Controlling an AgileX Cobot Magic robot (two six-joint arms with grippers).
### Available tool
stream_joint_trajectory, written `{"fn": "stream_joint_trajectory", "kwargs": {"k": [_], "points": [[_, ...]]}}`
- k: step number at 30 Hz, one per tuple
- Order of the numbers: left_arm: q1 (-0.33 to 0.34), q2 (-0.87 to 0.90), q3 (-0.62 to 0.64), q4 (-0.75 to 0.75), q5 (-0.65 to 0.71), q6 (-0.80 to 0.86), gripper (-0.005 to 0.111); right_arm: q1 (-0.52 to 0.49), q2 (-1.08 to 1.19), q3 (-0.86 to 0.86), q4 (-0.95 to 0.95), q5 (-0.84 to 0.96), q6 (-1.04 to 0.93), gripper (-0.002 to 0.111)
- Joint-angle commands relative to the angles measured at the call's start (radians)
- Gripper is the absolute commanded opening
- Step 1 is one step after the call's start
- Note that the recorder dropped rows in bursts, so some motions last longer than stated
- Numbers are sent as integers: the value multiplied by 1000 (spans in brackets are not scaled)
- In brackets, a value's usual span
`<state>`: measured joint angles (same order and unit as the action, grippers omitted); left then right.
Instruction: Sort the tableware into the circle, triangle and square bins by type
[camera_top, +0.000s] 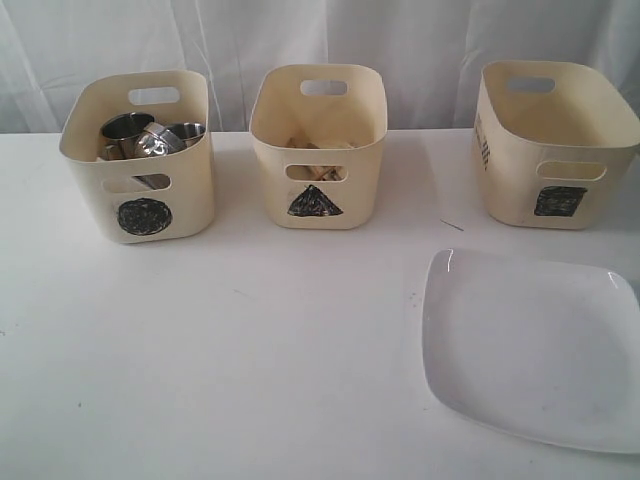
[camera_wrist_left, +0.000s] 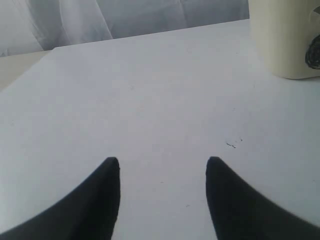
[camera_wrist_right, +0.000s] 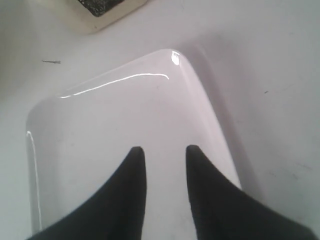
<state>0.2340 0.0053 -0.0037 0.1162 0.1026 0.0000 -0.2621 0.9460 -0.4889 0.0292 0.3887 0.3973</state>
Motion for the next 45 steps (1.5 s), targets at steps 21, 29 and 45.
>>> {"fn": "stream_joint_trajectory", "kwargs": {"k": [21, 29, 45], "points": [[2, -5, 4, -10, -4, 0, 56, -82, -10, 2, -14, 52, -34, 49], [2, -5, 4, -10, -4, 0, 56, -198, 98, 2, 249, 62, -309, 49], [2, -5, 4, -10, -4, 0, 56, -359, 376, 2, 678, 83, -953, 49]]}}
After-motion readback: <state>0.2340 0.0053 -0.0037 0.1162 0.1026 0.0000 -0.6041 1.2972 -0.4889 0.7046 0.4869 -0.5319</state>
